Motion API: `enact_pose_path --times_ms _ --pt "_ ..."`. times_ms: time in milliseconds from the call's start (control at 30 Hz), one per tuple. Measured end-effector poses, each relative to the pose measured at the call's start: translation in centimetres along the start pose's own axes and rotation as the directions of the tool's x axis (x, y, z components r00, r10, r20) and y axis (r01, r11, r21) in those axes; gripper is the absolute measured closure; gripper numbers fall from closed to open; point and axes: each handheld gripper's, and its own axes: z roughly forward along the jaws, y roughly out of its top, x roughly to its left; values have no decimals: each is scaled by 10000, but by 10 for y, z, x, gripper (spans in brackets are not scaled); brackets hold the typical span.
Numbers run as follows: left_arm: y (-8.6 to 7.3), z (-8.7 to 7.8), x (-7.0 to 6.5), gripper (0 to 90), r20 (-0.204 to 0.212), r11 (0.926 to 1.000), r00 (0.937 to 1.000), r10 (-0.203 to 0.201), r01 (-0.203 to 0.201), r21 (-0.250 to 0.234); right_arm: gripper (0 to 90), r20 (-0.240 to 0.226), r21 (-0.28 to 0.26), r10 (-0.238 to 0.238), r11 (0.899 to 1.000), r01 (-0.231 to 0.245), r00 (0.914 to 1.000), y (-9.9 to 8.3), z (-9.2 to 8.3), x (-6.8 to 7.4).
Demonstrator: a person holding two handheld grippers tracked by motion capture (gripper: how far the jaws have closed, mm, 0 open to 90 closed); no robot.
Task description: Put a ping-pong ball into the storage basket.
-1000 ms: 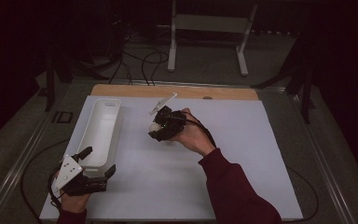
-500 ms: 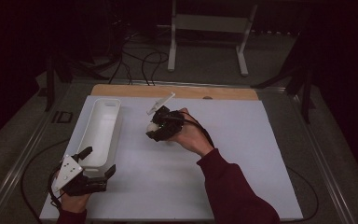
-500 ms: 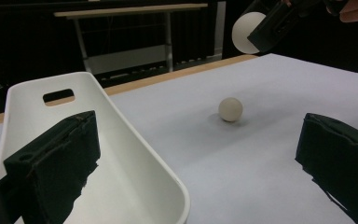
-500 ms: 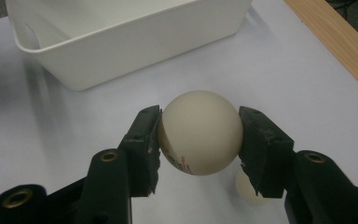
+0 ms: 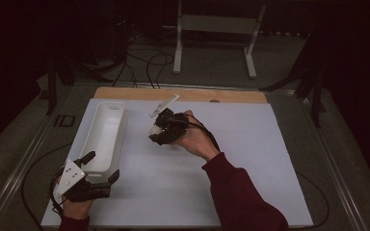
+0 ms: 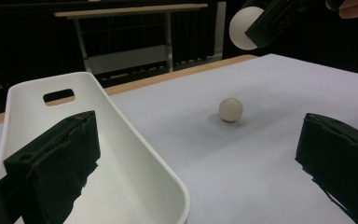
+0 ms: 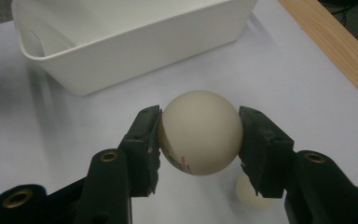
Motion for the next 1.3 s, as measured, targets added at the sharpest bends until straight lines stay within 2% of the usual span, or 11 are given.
enact_pose_path --times_ms 1300 --pt "0 0 0 0 1 10000 10000 -6 6 17 505 -188 -286 -203 9994 198 9996 17 1 9"
